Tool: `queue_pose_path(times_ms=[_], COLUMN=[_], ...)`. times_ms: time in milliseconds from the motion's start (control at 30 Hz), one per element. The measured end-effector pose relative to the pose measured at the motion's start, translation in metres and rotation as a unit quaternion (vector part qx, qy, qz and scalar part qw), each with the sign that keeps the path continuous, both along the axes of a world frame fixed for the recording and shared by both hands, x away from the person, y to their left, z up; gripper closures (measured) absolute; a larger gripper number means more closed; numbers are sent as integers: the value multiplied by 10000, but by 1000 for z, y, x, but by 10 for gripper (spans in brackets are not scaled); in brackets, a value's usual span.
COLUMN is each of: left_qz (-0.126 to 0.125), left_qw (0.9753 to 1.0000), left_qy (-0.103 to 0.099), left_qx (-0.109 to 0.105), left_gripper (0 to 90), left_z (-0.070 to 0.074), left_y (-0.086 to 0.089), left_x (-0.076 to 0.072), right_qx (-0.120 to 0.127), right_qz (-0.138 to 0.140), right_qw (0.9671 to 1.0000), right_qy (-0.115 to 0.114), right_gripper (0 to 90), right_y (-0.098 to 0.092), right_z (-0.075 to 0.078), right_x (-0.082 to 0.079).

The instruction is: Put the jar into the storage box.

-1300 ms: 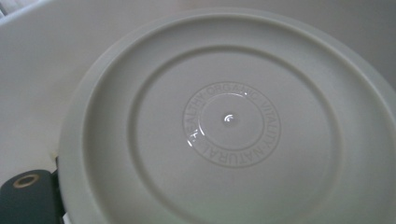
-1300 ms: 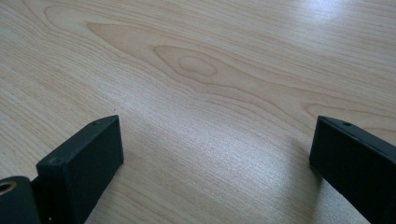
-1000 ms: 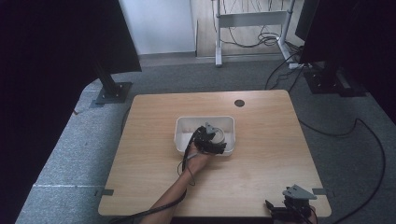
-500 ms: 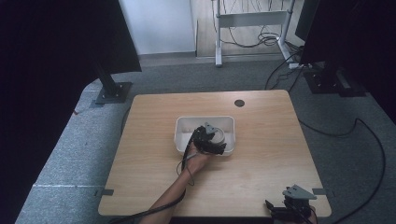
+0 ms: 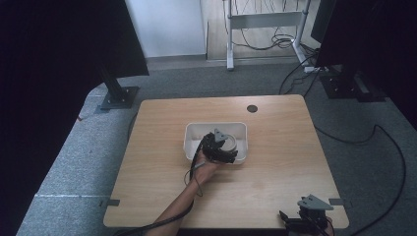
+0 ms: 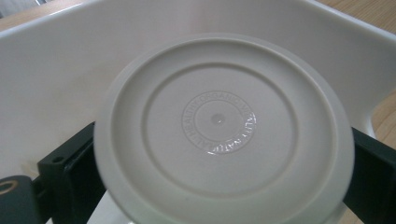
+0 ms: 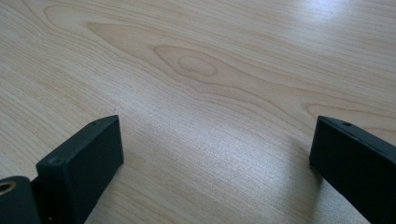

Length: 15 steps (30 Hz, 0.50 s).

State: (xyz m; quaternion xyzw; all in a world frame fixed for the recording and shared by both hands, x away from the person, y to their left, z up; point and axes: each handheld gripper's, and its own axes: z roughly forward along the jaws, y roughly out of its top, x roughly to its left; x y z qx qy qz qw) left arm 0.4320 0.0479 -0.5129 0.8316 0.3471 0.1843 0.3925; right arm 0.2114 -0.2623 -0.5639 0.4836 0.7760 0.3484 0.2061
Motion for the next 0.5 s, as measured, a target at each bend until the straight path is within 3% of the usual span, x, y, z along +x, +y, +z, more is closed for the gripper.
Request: queue_pose_path(times_ms=[500], left_qz=[-42], left_qw=[9999], left_qy=[-60], left_qx=[-87], left_gripper=[39], left_z=[8], left_y=[8], left_x=[-10], right_qx=[-2], right_qz=[-8], right_qw=[10000], right_qy=[2], right_gripper=[23], right_y=[0], right_z=[0], right_x=[0])
